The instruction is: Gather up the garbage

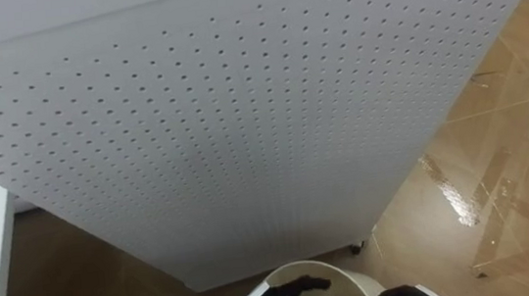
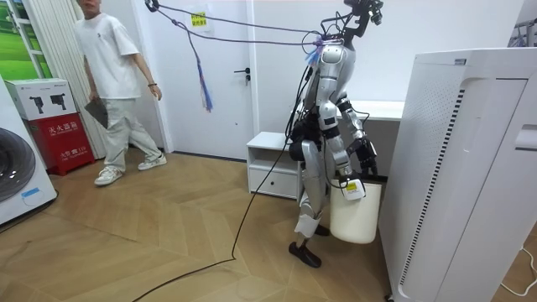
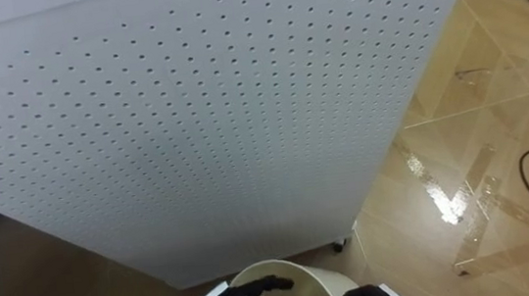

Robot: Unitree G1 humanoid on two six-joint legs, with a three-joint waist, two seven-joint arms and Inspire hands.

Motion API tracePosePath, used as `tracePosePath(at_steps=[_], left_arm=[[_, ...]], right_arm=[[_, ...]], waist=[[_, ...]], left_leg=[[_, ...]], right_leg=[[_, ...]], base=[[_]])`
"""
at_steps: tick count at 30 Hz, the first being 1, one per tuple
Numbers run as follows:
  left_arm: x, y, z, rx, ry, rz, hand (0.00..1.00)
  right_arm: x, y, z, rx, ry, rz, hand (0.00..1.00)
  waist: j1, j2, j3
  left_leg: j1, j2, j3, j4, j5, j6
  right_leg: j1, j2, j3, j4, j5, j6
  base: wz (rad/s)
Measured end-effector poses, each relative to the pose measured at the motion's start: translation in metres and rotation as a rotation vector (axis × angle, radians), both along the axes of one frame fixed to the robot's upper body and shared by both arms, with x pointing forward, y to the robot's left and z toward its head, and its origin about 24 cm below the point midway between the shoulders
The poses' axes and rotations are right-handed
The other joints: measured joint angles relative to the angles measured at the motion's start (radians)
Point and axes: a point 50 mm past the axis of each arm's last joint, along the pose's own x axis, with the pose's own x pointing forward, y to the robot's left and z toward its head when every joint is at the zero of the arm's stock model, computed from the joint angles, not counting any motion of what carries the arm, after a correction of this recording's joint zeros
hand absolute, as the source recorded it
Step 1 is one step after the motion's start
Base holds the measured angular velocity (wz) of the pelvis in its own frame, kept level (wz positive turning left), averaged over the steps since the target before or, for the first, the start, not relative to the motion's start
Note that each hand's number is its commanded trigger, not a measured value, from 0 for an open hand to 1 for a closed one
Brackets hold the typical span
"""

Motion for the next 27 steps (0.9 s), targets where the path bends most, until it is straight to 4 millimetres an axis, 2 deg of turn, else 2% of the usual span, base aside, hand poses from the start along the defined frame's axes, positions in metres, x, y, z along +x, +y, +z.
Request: tracePosePath(at_steps=[5,13,19,24,27], left_arm=[[-0.007,0.003,-0.010,0.027,0.045,-0.002,0.00],[-0.008,0.007,-0.016,0.048,0.072,0.007,0.00],[-0.014,0.017,-0.025,0.085,0.105,0.047,0.00],[-0.030,0.030,-0.038,0.112,0.160,0.095,0.00],[-0.045,0.045,-0.048,0.132,0.204,0.163,0.00]], right_arm=[[-0.006,0.002,-0.004,-0.002,0.013,0.025,1.00],[-0.012,0.001,-0.007,-0.001,0.033,0.023,1.00],[-0.016,-0.002,-0.011,-0.011,0.054,0.011,1.00],[-0.034,-0.009,-0.020,-0.015,0.099,-0.014,1.00],[-0.055,-0.017,-0.028,0.004,0.131,-0.071,1.00]], waist=[[-0.003,-0.002,-0.0002],[-0.004,-0.001,-0.0007],[-0.002,-0.001,-0.0010],[-0.001,-0.001,-0.0033],[-0.002,-0.003,-0.0101]], left_leg=[[0.004,0.000,0.000,0.006,0.000,0.000],[0.004,0.001,-0.002,0.009,0.000,0.000],[0.010,0.001,-0.003,0.005,0.000,0.000],[0.059,0.000,0.006,-0.033,0.002,-0.002],[0.108,0.002,0.004,-0.063,0.003,-0.004]], right_leg=[[0.004,-0.001,-0.001,0.000,0.000,0.000],[0.007,0.000,-0.003,0.002,0.000,-0.001],[0.015,0.001,-0.003,0.002,0.000,-0.001],[0.054,0.010,0.002,-0.019,-0.001,0.000],[0.102,0.012,-0.002,-0.049,-0.001,0.001]], base=[[0.00],[0.00],[0.00],[-0.05],[0.01]])
